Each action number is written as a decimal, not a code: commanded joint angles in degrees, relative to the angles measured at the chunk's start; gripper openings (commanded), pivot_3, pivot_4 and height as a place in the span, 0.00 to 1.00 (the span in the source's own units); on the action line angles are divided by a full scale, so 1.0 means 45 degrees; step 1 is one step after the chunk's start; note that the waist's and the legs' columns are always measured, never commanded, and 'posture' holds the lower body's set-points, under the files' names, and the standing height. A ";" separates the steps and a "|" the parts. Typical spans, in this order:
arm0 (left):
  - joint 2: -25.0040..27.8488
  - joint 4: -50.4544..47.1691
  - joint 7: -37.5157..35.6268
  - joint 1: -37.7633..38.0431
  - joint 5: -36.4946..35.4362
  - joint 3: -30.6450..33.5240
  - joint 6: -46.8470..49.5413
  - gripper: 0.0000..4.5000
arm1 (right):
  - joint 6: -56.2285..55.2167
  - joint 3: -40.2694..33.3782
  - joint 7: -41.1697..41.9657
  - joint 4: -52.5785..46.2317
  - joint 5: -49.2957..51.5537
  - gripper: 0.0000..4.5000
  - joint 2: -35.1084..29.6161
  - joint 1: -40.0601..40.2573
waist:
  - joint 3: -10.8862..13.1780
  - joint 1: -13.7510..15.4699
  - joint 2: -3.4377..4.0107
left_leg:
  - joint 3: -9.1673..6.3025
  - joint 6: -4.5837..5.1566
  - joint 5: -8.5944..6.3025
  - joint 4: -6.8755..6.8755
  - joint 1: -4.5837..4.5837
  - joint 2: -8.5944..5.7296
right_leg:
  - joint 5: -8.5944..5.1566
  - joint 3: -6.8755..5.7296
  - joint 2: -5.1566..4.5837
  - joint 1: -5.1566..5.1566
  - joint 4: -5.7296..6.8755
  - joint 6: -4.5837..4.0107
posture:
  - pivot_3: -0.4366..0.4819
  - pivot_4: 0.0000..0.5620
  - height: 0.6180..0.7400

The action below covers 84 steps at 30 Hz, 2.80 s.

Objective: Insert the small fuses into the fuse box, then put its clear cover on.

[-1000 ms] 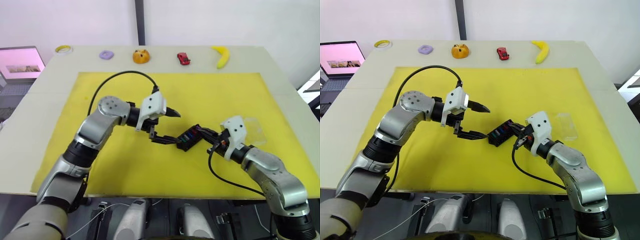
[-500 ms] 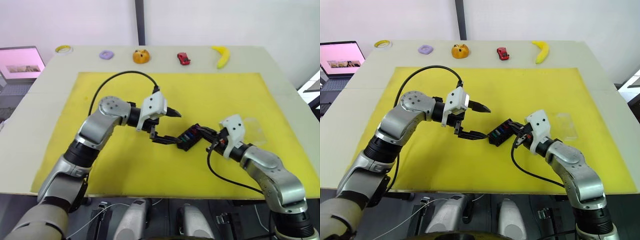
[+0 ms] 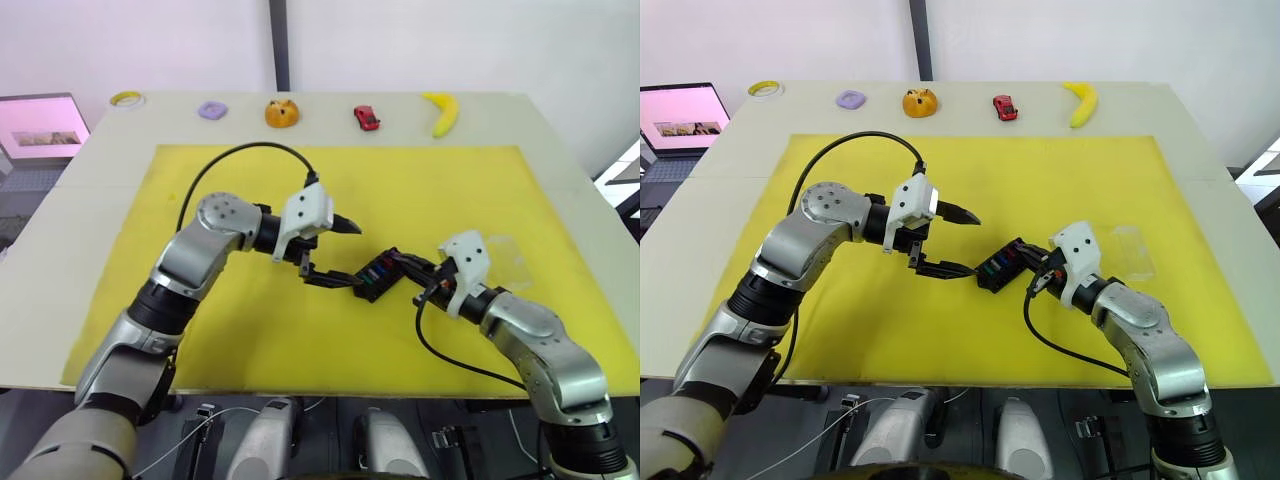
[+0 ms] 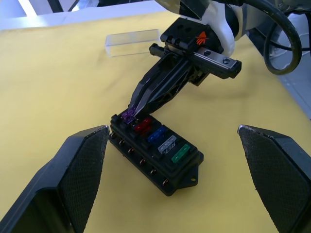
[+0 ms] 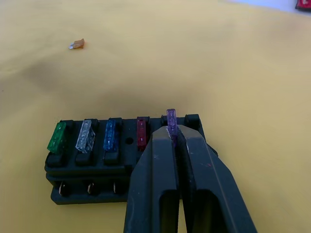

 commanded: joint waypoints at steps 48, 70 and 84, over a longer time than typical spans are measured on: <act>-0.0114 -0.0134 0.0237 -0.0319 0.0023 0.0406 -0.0222 0.99 | -0.1324 0.0017 0.0773 0.1172 -0.0253 0.00 0.0103 0.0217 | -0.0001 0.0003 -0.0001 | 0.0002 0.0004 -0.0007 -0.0031 0.0138 0.0000 | -0.0008 0.0006 -0.0009 0.0067 -0.0008 -0.0009 | 0.48 0.27 0.96; -0.0250 0.0021 0.0287 -0.0348 0.0064 0.0378 -0.0369 1.00 | -0.0410 -0.0384 0.0816 -0.0328 0.0169 0.33 -0.0160 0.0075 | 0.0001 0.0029 -0.0001 | 0.0002 0.0005 -0.0008 -0.0035 0.0130 -0.0001 | -0.0010 0.0006 -0.0013 0.0055 -0.0011 -0.0010 | 0.48 0.27 0.96; -0.0392 0.0148 0.0385 -0.0189 0.0086 0.0345 -0.0559 1.00 | 0.1540 -0.1497 0.0109 -0.2038 0.2154 0.99 -0.0137 -0.0551 | 0.0004 0.0044 0.0003 | 0.0002 0.0005 -0.0008 -0.0039 0.0111 -0.0001 | -0.0012 0.0006 -0.0017 0.0042 -0.0012 -0.0013 | 0.48 0.27 0.96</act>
